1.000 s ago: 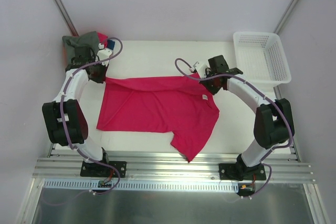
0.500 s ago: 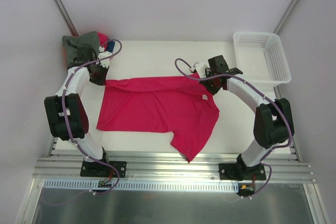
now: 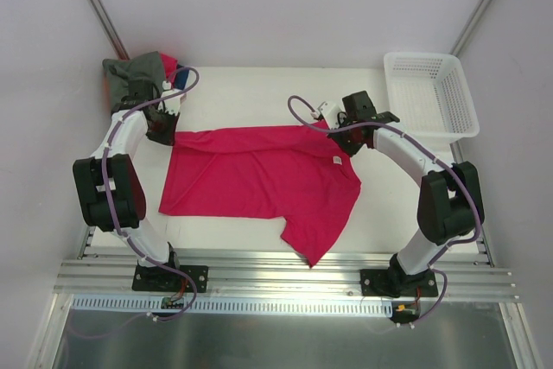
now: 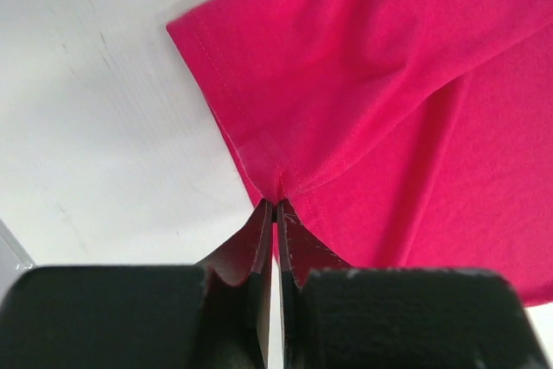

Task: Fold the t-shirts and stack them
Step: Fold the flattened tshirt in 1/3 of the way

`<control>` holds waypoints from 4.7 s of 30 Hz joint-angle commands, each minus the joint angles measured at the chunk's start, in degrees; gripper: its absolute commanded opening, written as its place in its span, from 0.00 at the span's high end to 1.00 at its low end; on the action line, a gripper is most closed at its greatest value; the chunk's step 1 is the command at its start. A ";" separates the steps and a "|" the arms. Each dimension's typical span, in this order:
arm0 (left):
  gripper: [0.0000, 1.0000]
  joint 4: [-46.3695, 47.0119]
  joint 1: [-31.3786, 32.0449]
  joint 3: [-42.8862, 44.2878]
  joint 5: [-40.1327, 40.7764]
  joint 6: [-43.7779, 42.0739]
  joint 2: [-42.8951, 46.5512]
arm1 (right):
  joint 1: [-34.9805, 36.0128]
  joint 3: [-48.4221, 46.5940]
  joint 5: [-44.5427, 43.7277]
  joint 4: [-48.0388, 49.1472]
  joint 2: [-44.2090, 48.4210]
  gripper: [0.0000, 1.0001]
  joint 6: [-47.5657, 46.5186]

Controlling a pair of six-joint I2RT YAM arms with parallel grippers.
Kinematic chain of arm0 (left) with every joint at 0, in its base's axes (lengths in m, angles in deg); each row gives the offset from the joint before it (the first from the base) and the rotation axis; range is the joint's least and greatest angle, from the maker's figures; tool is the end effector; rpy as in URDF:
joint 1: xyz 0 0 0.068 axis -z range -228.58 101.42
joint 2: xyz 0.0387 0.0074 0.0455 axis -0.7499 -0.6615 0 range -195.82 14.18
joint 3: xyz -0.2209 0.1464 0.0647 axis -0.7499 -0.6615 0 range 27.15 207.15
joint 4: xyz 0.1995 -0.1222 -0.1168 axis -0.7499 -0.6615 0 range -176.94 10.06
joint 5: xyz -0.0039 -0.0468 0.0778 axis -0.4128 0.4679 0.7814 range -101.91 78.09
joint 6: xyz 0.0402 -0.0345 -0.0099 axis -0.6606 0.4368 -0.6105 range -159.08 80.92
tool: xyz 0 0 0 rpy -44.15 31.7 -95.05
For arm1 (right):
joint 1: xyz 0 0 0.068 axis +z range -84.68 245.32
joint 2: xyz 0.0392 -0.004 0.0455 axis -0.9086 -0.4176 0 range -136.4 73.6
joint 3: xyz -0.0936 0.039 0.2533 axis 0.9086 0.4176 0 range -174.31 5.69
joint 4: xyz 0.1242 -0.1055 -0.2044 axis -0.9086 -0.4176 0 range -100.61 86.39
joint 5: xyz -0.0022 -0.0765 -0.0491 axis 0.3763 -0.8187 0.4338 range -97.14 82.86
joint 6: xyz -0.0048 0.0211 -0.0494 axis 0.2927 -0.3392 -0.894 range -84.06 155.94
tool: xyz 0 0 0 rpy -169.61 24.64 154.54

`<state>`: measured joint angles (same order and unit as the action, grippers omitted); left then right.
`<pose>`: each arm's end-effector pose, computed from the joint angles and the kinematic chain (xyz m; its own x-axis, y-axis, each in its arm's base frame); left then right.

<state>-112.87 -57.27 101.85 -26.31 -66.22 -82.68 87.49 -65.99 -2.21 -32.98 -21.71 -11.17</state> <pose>0.3604 0.0461 0.2498 -0.7240 0.3364 -0.6022 0.3648 0.9277 0.0797 0.3311 0.1383 0.2458 -0.1926 -0.8668 -0.4599 -0.8304 0.3937 -0.3943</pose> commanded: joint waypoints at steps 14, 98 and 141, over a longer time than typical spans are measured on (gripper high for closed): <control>1.00 -10.22 -0.28 3.00 -3.71 4.37 -0.52 | 0.24 0.58 0.96 0.27 3.99 0.99 0.44; 0.01 -39.84 3.68 42.71 -15.94 17.82 -38.39 | -6.26 -27.90 16.43 -2.54 -28.62 0.40 44.91; 0.01 -35.72 2.54 42.13 -7.66 18.96 -22.34 | -9.87 -35.55 14.93 -1.31 -31.17 0.34 43.60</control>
<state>-147.67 -54.95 146.41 -35.70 -46.98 -117.63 76.91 -101.79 12.80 -33.87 -58.13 32.37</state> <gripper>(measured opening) 0.992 0.659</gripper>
